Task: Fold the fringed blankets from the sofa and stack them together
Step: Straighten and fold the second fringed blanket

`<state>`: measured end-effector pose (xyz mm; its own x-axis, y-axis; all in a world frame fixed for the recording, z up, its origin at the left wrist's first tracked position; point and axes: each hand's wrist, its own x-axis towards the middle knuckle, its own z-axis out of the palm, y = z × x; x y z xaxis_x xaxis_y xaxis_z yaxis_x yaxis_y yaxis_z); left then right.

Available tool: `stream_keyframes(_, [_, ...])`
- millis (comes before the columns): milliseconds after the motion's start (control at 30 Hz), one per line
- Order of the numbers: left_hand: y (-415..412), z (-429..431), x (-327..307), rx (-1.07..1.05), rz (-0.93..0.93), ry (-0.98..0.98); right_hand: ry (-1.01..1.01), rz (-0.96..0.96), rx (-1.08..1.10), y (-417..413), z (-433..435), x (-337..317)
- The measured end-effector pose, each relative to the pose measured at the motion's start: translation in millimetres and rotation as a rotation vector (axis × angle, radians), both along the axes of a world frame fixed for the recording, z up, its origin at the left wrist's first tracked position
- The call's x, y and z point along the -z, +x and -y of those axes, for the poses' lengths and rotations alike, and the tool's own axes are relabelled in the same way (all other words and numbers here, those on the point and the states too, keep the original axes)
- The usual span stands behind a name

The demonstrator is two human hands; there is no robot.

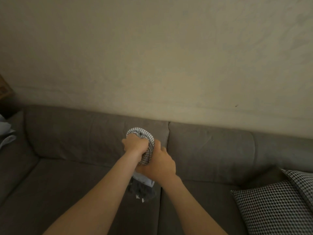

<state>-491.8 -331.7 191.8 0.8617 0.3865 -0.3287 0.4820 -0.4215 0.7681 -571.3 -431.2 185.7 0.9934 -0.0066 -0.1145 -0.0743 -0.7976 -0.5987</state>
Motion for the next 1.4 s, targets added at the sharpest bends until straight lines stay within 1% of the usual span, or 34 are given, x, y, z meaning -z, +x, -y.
stream_keyframes(100, [-4.1, -1.2, 0.2, 0.013, -0.037, -0.032, -0.337, -0.027, 0.053, 5.4, -6.1, 2.8])
stream_keyframes(167, [-2.8, -8.5, 7.4, 0.021, -0.042, -0.023, -0.445, -0.041, 0.020, 10.9, 1.3, -2.1])
stream_keyframes(200, [-2.5, -11.8, 9.8, 0.039, -0.046, -0.018, -0.451, -0.033, -0.001, 14.4, 7.0, -5.2])
stream_keyframes(300, [-6.7, -15.3, 10.5, 0.051, -0.023, -0.082, -0.411, -0.006, -0.110, 25.9, 25.0, -13.3])
stream_keyframes(400, [-8.4, -17.2, 8.8, 0.099, 0.061, -0.101, -0.287, -0.004, -0.146, 35.5, 39.0, -22.2])
stream_keyframes(433, [-8.4, -18.8, 9.6, 0.141, 0.098, -0.104, -0.249, -0.005, -0.138, 37.6, 43.3, -26.3])
stream_keyframes(500, [-8.1, -25.0, 15.1, 0.292, 0.184, -0.103, -0.213, 0.005, -0.127, 40.0, 49.1, -32.8])
stream_keyframes(600, [-11.2, -33.1, 8.1, 0.500, 0.250, -0.126, -0.223, 0.028, -0.086, 45.5, 54.1, -35.5])
stream_keyframes(633, [-12.0, -34.8, 6.8, 0.564, 0.292, -0.083, -0.238, 0.042, -0.068, 47.4, 55.1, -35.4])
stream_keyframes(700, [-15.6, -33.8, 2.1, 0.563, 0.450, 0.003, -0.271, 0.070, -0.026, 50.3, 57.0, -36.6])
stream_keyframes(733, [-16.3, -33.3, 1.3, 0.560, 0.536, -0.005, -0.276, 0.078, -0.010, 51.1, 58.4, -38.8])
stream_keyframes(767, [-16.4, -32.9, -0.8, 0.576, 0.568, -0.039, -0.273, 0.082, 0.002, 51.2, 61.3, -41.2])
stream_keyframes(833, [-15.9, -35.7, -4.5, 0.606, 0.515, -0.104, -0.273, 0.080, 0.009, 51.2, 68.6, -47.9])
stream_keyframes(933, [-18.7, -42.4, -12.3, 0.485, 0.326, -0.233, -0.245, 0.071, -0.015, 54.4, 83.6, -59.9])
stream_keyframes(967, [-20.1, -44.4, -13.1, 0.493, 0.278, -0.262, -0.217, 0.064, -0.031, 56.3, 88.9, -64.1])
stream_keyframes(1033, [-22.5, -44.8, -13.2, 0.608, 0.168, -0.350, -0.136, 0.048, -0.073, 58.7, 98.2, -73.5])
stream_keyframes(1100, [-26.5, -45.3, -14.9, 0.741, 0.059, -0.498, -0.050, 0.042, -0.115, 61.7, 104.1, -80.8])
stream_keyframes(1167, [-31.1, -48.4, -17.9, 0.794, -0.009, -0.628, -0.008, 0.040, -0.110, 62.5, 110.1, -85.3])
stream_keyframes(1200, [-32.4, -50.3, -18.5, 0.807, -0.029, -0.644, 0.000, 0.040, -0.079, 63.6, 113.5, -84.7])
stream_keyframes(1267, [-35.2, -48.8, -19.7, 0.815, -0.045, -0.610, 0.014, 0.036, 0.002, 63.8, 117.4, -85.9])
stream_keyframes(1333, [-40.0, -38.5, -24.3, 0.781, -0.015, -0.546, 0.027, 0.043, 0.080, 62.2, 114.7, -88.1])
stream_keyframes(1400, [-44.5, -25.6, -29.7, 0.733, 0.026, -0.530, 0.004, 0.101, 0.205, 56.2, 108.0, -87.6])
